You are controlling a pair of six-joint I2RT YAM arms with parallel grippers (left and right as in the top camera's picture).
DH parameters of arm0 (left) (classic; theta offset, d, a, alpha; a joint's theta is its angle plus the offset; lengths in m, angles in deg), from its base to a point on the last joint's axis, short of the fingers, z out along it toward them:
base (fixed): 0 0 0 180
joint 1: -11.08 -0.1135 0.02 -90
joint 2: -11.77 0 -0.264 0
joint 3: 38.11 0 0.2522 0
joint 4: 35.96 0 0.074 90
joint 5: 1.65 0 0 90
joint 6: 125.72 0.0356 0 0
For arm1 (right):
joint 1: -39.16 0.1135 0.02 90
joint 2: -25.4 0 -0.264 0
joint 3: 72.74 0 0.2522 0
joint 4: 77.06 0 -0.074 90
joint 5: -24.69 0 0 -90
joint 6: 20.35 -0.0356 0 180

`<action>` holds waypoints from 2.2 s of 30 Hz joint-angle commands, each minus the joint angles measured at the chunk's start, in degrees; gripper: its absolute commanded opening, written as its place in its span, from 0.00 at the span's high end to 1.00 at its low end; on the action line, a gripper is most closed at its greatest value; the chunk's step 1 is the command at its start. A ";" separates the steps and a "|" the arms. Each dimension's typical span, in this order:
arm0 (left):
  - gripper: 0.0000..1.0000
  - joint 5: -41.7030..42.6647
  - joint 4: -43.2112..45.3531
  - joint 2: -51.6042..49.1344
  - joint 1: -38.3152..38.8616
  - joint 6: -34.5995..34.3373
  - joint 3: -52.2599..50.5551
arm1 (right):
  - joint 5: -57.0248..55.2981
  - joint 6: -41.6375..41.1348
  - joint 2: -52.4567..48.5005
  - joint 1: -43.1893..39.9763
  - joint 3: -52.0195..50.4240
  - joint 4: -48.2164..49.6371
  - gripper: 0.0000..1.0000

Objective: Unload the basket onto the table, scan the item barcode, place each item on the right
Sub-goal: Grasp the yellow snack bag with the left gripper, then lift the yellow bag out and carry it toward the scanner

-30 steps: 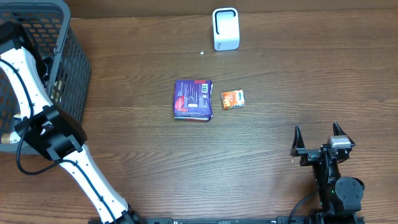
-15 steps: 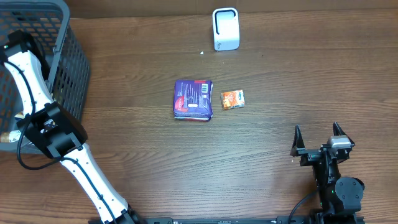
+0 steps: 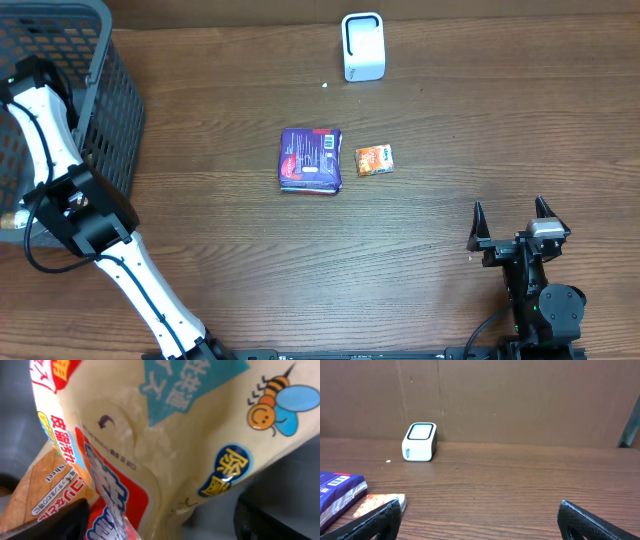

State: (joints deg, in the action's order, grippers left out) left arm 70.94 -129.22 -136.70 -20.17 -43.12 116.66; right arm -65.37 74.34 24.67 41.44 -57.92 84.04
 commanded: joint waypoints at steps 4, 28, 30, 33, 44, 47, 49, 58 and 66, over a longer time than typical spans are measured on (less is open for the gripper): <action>0.17 8.17 1.66 -4.04 0.09 -0.31 -4.55 | -0.31 -0.35 0.57 -0.04 -0.61 0.35 0.00; 0.96 17.40 -7.23 -0.61 0.09 0.96 3.04 | -0.31 -0.35 0.57 -0.04 -0.61 0.35 0.00; 0.96 22.29 -7.39 1.01 0.09 0.96 6.78 | -0.31 -0.35 0.57 -0.04 -0.61 0.35 0.00; 0.96 28.13 -7.17 3.91 0.09 0.96 10.84 | -0.31 -0.35 0.57 -0.04 -0.61 0.35 0.00; 0.96 30.12 -3.37 16.72 -0.35 0.96 14.10 | -0.31 -0.35 0.57 -0.04 -0.61 0.35 0.00; 0.96 33.40 -1.95 20.63 -0.35 0.96 14.10 | -0.33 -0.35 0.57 -0.04 -0.61 0.35 0.00; 0.96 35.12 -0.85 23.39 -0.35 0.96 14.10 | -0.31 -0.35 0.57 -0.04 -0.61 0.35 0.00; 0.96 44.39 0.37 35.01 2.14 0.98 14.10 | -0.31 -0.35 0.57 -0.04 -0.61 0.35 0.00; 0.96 53.22 -5.84 36.39 14.60 1.68 13.97 | -0.33 -0.35 0.57 -0.04 -0.61 0.35 0.00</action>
State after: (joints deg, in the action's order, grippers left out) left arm 119.15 -134.23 -100.31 -10.09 -42.66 129.99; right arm -65.34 74.34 24.67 41.44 -57.92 84.01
